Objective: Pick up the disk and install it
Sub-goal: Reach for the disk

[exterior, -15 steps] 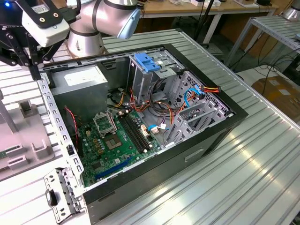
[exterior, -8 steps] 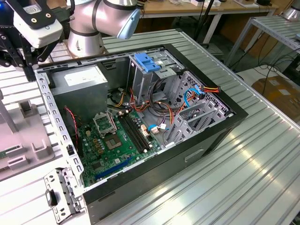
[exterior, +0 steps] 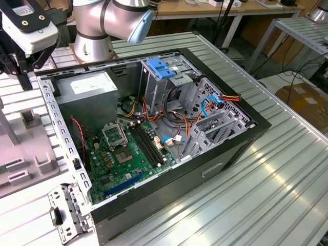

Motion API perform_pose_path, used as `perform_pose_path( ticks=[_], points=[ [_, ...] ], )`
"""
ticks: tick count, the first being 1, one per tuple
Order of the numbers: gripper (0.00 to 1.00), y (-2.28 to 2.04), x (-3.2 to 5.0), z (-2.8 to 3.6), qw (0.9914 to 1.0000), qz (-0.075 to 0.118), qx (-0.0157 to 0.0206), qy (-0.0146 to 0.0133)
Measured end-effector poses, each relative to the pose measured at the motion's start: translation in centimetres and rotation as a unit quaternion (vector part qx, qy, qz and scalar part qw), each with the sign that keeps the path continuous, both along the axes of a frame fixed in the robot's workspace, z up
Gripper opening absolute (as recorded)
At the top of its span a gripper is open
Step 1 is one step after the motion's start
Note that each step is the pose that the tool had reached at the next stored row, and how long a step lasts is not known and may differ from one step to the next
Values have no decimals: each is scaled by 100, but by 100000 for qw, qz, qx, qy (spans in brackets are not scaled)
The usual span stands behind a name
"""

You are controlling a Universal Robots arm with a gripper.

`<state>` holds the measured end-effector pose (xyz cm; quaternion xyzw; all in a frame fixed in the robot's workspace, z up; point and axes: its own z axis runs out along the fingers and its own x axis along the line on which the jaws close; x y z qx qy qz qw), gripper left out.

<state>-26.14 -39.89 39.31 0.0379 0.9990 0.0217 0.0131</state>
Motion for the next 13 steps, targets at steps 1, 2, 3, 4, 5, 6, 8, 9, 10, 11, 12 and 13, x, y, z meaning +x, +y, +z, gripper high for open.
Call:
perform_pose_path(
  ticks=[1, 2, 3, 4, 5, 6, 8, 9, 10, 11, 12, 13],
  points=[
    [11, 0, -14, 0, 100000, 1, -1, 1],
    [11, 0, -28, 0, 100000, 1, -2, 1],
    [11, 0, -44, 0, 100000, 3, -1, 0],
    [11, 0, -57, 0, 100000, 1, -2, 0],
    [11, 0, -81, 0, 100000, -1, -3, 1],
    [11, 0, -93, -1, 100000, 1, 0, 1],
    [11, 0, -117, -1, 100000, 2, -2, 2],
    [11, 0, -128, -1, 100000, 4, -3, 2],
    [11, 0, -143, -1, 100000, 5, -1, 4],
    [11, 0, -156, -1, 100000, 3, -4, 4],
    [11, 0, -176, -1, 100000, 2, -4, 4],
    [11, 0, -196, -2, 100000, 6, 0, 1]
  ],
)
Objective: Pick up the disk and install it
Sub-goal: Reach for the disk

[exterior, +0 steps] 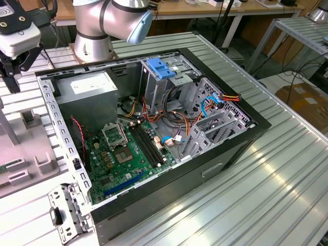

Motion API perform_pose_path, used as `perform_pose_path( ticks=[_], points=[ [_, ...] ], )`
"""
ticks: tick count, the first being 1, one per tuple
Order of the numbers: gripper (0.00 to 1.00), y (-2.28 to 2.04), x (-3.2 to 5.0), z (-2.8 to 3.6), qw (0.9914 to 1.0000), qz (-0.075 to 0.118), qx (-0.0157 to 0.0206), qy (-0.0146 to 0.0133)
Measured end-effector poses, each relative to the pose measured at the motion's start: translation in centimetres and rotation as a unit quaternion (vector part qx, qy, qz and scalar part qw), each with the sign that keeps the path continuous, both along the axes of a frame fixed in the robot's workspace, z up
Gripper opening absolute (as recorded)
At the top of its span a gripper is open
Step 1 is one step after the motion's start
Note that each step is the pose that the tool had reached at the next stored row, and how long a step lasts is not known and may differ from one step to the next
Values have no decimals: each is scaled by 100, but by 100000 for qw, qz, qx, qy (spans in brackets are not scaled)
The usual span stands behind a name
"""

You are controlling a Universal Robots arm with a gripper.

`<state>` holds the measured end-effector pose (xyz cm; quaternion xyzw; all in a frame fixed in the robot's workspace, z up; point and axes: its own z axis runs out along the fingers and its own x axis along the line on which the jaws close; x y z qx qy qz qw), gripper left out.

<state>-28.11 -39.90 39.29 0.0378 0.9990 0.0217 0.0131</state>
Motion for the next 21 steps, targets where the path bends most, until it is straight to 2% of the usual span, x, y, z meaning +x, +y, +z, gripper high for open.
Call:
perform_pose_path(
  ticks=[8, 21],
  points=[
    [11, 0, -168, -4, 100000, -6, -3, 3],
    [11, 0, -307, -7, 100000, -5, 0, 1]
  ],
)
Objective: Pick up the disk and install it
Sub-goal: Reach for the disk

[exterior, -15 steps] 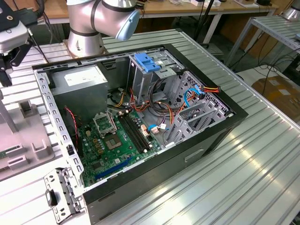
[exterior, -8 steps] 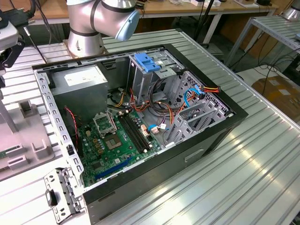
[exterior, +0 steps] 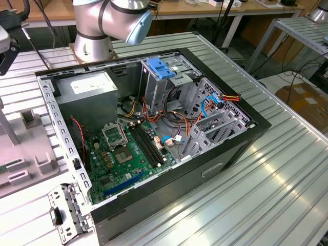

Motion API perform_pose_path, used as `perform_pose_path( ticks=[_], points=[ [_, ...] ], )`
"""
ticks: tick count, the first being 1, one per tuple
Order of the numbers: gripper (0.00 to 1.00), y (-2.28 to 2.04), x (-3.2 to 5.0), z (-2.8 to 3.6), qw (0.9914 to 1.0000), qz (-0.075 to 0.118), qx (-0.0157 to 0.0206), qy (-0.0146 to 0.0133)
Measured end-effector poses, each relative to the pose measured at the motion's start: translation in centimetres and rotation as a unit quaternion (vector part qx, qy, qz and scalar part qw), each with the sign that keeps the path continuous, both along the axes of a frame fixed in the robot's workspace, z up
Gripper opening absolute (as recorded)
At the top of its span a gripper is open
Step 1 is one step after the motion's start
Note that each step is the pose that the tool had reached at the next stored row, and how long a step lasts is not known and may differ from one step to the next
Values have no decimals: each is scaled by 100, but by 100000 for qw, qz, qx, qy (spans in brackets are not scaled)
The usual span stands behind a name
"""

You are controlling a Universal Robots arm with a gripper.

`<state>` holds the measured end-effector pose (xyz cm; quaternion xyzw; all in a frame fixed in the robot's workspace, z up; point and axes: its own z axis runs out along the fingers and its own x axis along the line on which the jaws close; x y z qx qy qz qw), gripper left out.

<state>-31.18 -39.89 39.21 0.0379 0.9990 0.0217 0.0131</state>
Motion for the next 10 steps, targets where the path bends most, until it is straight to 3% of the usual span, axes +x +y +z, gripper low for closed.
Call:
perform_pose_path(
  ticks=[10],
  points=[
    [11, 0, -120, -2, 100000, 1, -6, 6]
  ],
)
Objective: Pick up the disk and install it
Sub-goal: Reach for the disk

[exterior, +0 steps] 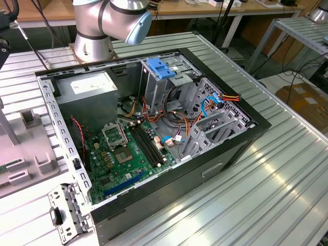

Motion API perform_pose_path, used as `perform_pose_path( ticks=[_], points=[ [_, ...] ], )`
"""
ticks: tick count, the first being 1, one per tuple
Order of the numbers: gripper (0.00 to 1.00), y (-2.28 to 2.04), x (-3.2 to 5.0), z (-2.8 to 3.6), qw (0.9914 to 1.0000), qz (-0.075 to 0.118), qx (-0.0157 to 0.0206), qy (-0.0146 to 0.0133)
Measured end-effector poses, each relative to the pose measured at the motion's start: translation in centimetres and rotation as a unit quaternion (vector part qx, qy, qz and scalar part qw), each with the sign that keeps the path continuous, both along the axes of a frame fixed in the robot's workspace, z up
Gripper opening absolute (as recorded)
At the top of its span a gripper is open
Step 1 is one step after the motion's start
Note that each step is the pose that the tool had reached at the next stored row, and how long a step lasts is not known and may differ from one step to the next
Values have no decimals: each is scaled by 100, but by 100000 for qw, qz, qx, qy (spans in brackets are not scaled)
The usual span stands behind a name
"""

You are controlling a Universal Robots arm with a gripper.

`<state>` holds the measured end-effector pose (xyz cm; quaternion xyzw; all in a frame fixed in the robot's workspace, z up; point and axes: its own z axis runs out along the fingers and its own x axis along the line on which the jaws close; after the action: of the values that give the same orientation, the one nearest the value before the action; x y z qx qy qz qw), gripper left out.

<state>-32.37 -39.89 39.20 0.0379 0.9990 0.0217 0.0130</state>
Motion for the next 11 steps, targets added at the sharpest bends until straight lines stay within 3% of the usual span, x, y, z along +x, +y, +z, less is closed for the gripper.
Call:
perform_pose_path(
  ticks=[11],
  points=[
    [11, 0, -144, -3, 100000, -2, 5, -4]
  ],
)
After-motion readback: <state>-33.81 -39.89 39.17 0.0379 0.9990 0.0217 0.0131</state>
